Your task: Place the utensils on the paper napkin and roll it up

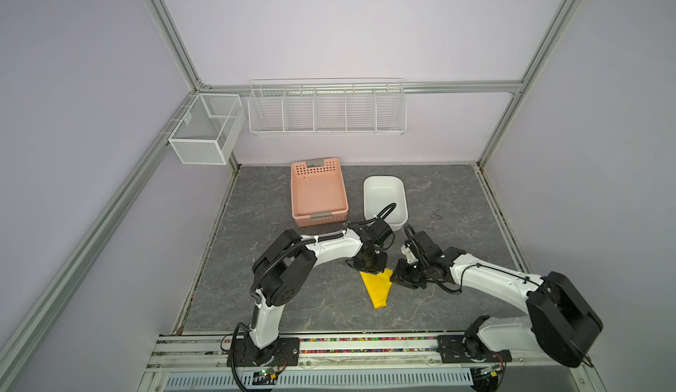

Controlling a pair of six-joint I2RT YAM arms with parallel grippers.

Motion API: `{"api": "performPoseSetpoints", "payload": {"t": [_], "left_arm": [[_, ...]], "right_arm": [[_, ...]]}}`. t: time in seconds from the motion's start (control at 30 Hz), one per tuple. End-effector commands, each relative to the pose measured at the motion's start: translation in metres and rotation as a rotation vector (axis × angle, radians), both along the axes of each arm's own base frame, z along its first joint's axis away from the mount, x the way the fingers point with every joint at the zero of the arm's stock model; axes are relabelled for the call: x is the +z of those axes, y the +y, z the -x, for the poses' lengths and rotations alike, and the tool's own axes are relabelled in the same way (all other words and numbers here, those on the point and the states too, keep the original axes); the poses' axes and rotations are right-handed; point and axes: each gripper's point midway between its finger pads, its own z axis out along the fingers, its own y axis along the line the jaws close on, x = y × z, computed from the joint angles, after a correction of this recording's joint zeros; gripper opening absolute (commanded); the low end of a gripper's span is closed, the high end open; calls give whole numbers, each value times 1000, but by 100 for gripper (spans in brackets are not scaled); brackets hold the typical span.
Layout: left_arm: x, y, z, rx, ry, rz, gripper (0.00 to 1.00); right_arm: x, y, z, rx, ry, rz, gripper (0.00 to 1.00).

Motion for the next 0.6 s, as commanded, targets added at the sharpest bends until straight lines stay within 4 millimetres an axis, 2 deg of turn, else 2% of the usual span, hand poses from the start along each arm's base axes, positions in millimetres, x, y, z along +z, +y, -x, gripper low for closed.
{"api": "performPoseSetpoints", "payload": {"t": [0.0, 0.1, 0.2, 0.3, 0.43, 0.57], "left_arm": [[-22, 8, -2, -12, 0, -63, 0], [-22, 8, -1, -14, 2, -61, 0], [-22, 8, -1, -13, 2, -61, 0], [-21, 8, -2, -13, -2, -61, 0], [-18, 8, -2, -13, -7, -54, 0], [-16, 8, -2, -13, -11, -52, 0]], "right_arm": [[8, 9, 7, 36, -2, -21, 21], [8, 33, 13, 93, 22, -88, 15], [-1, 43, 13, 116, 37, -82, 12], [-12, 46, 13, 123, 57, -69, 11], [-29, 42, 15, 126, 92, -26, 9], [-38, 36, 22, 125, 120, 4, 8]]}}
